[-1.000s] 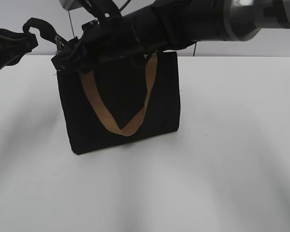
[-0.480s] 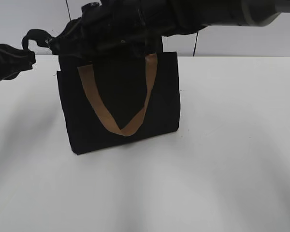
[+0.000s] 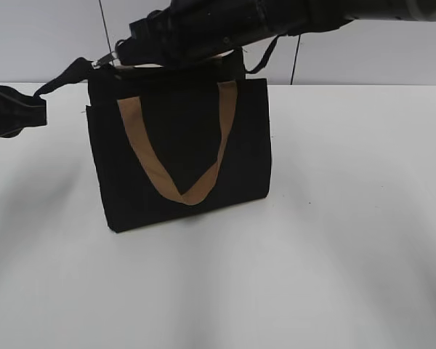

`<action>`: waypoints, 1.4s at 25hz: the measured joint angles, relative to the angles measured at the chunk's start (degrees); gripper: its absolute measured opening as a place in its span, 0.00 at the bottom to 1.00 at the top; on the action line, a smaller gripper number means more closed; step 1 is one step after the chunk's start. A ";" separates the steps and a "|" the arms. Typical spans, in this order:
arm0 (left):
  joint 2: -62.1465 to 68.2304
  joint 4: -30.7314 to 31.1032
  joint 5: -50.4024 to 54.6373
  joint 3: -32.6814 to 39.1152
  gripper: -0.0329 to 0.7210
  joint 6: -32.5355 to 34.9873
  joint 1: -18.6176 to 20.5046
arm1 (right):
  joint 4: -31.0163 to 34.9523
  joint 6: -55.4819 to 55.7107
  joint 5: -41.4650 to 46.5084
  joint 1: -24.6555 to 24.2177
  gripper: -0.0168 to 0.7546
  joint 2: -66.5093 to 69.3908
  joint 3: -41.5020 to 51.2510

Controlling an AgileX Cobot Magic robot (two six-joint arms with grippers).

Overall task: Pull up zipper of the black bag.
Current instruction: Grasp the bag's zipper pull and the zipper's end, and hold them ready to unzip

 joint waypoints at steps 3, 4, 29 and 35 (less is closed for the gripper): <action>0.00 0.13 0.13 0.00 0.06 0.00 0.00 | -0.52 0.15 0.23 -2.04 0.00 0.00 0.00; 0.00 0.13 0.17 0.00 0.06 0.00 0.00 | -1.23 0.32 0.35 -2.73 0.00 0.00 0.00; 0.00 -0.10 8.25 0.00 0.06 0.04 -0.02 | -22.10 12.92 0.73 -13.45 0.00 -1.93 0.00; 0.00 -0.10 6.98 0.00 0.06 0.04 -0.02 | -22.27 11.76 2.30 -12.59 0.11 -1.93 0.00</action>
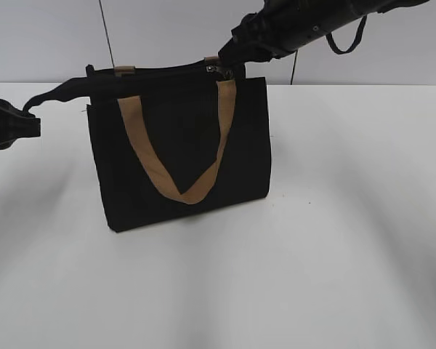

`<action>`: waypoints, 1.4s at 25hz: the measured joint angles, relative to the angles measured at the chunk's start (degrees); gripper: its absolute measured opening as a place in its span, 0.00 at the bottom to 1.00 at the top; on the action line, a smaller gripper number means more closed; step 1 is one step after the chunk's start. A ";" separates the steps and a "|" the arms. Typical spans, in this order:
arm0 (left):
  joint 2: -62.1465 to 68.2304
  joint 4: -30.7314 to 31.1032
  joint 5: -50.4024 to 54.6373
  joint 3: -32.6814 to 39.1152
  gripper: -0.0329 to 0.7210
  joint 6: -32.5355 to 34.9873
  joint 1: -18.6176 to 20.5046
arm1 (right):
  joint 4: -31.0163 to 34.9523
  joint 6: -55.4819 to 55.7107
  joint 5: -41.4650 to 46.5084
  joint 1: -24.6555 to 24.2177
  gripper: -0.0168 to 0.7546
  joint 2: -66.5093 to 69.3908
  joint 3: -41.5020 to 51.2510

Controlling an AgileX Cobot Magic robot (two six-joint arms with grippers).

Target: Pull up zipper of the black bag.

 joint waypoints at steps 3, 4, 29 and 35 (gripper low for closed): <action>0.00 0.00 -1.26 0.00 0.21 -0.23 0.00 | -0.18 -0.15 2.09 0.00 0.39 -0.19 0.00; -0.11 0.00 -1.29 0.00 0.31 -0.94 0.00 | -0.23 -0.15 3.20 0.00 0.50 -0.44 0.00; -30.94 -11.02 48.71 0.04 0.62 -1.96 -29.72 | -22.19 22.58 30.65 0.11 0.72 -19.02 3.04; -47.70 -12.96 59.38 0.04 0.62 4.39 -30.44 | -23.43 23.65 25.97 0.18 0.72 -32.77 21.62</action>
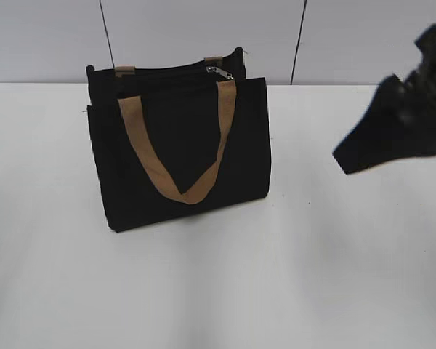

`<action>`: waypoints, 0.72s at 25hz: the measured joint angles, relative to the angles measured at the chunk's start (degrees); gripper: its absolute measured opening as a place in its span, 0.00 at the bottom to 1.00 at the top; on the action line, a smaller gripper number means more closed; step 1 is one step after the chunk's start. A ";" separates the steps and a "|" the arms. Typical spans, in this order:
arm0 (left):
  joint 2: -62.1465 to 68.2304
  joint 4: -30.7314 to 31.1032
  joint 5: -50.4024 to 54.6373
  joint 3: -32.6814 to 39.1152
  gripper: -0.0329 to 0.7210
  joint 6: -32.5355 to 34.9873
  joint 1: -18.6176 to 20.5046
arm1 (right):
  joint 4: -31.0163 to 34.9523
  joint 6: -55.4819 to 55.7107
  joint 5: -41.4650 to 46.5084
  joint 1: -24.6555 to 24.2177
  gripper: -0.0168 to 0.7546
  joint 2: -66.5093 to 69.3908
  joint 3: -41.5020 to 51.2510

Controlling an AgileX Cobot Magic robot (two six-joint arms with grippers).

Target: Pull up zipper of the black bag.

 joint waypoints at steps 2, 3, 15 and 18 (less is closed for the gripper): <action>-4.87 -1.52 3.63 0.00 0.62 2.61 -0.11 | -0.36 0.14 -1.98 0.00 0.72 -6.41 6.03; -6.73 -2.19 5.65 0.00 0.62 3.73 -0.11 | -0.49 0.14 -2.92 0.00 0.72 -9.23 9.11; -26.11 -7.17 17.19 1.16 0.62 11.93 -0.11 | -12.59 12.18 -4.27 0.00 0.72 -50.69 32.20; -28.94 -8.75 17.47 2.64 0.62 13.17 -0.11 | -18.24 17.26 -0.72 0.00 0.72 -59.68 34.43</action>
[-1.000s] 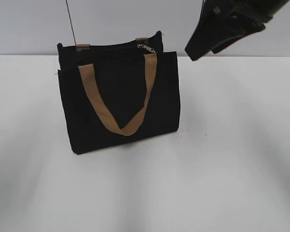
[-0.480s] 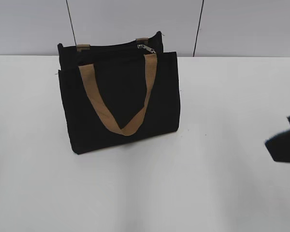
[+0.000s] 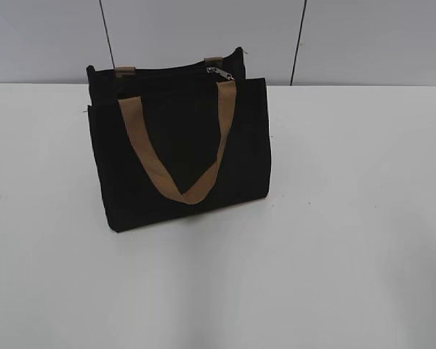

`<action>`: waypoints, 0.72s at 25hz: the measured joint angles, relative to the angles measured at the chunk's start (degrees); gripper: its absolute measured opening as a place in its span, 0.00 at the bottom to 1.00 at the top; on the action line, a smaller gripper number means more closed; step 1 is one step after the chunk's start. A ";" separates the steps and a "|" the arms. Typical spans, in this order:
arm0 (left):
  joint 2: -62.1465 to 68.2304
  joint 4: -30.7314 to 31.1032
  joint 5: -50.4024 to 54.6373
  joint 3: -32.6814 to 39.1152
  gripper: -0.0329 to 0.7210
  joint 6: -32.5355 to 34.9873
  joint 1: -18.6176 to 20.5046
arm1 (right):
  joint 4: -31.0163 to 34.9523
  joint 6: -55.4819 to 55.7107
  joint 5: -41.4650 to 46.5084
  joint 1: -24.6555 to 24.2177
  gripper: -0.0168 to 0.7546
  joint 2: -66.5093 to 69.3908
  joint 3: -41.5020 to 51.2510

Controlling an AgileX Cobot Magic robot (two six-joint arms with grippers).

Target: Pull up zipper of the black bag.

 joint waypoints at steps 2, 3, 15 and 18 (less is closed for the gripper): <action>-1.10 -0.29 -1.06 0.39 0.62 0.40 0.00 | -3.74 3.04 2.38 0.00 0.72 -5.27 1.13; -1.53 -0.36 -1.77 0.53 0.62 0.51 0.00 | -5.05 4.01 3.36 0.00 0.72 -7.85 1.86; -2.22 -0.60 -6.65 2.26 0.62 2.60 0.00 | -8.44 5.83 -0.25 0.00 0.72 -18.11 6.86; -2.26 -0.60 -6.65 2.26 0.62 2.60 0.00 | -8.46 5.83 -0.32 0.00 0.72 -18.11 6.86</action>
